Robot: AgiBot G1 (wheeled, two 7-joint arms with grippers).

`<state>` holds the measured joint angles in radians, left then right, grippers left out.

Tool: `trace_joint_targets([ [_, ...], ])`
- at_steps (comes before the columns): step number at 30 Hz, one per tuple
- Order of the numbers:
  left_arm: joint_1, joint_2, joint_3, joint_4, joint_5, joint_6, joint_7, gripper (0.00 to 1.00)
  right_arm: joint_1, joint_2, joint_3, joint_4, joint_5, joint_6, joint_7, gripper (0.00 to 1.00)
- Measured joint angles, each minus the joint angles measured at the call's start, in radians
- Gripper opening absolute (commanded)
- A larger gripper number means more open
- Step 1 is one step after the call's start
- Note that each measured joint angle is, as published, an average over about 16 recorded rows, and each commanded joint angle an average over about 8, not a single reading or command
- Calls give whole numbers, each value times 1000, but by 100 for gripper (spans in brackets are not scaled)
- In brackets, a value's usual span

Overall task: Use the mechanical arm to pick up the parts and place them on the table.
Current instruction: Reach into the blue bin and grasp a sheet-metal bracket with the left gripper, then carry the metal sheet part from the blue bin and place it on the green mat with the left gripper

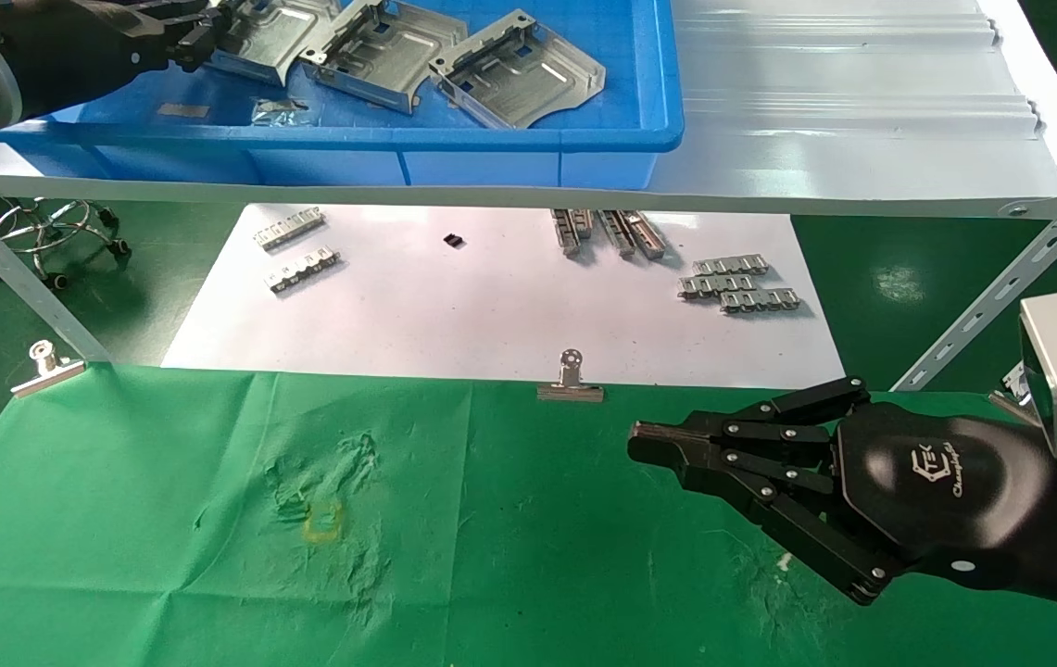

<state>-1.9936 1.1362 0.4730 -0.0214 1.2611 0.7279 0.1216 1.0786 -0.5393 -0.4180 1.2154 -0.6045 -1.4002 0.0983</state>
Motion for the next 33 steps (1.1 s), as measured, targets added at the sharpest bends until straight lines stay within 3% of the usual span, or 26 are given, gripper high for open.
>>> trace_joint_targets([
  [9, -11, -40, -27, -34, -42, 129, 40, 0, 0, 0, 0, 0, 0, 0, 0, 0],
  [24, 27, -187, -70, -107, -124, 675, 186, 0, 0, 0, 0, 0, 0, 0, 0, 0],
  [33, 106, -268, -39, -173, -120, 849, 310, 0, 0, 0, 0, 0, 0, 0, 0, 0],
])
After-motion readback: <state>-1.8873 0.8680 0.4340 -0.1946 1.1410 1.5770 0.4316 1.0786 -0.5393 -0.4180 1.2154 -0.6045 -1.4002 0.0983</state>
